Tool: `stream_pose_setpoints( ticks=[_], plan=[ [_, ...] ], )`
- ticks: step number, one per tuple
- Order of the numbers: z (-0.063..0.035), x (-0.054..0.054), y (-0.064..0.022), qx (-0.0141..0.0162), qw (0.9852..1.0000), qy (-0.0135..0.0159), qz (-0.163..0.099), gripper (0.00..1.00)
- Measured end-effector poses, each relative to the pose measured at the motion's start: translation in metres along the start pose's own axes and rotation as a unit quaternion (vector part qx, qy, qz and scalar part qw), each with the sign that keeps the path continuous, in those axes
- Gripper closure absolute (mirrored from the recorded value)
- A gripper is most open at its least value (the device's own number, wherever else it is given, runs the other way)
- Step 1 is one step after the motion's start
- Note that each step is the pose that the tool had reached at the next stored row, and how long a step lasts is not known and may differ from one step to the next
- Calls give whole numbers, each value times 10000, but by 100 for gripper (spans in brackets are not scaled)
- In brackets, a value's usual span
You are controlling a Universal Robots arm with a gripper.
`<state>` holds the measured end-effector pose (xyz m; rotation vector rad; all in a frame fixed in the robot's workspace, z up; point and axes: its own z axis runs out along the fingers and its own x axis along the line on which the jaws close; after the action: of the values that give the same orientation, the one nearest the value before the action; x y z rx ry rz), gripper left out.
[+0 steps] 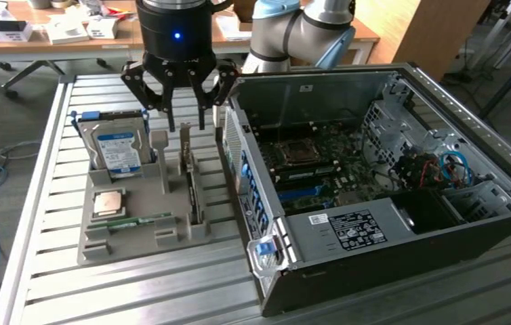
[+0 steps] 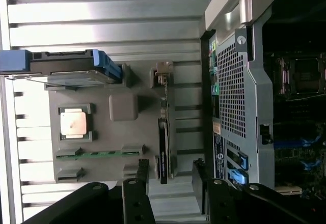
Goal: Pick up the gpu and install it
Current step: 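Pick up the gpu and move the gpu toward the slot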
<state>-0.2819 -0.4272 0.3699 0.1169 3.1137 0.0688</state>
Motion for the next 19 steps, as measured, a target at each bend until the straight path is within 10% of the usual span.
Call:
stream_pose_setpoints(
  ticks=[19],
  plan=[
    [305,7,-14,0,10000,0,0,53]
  ],
)
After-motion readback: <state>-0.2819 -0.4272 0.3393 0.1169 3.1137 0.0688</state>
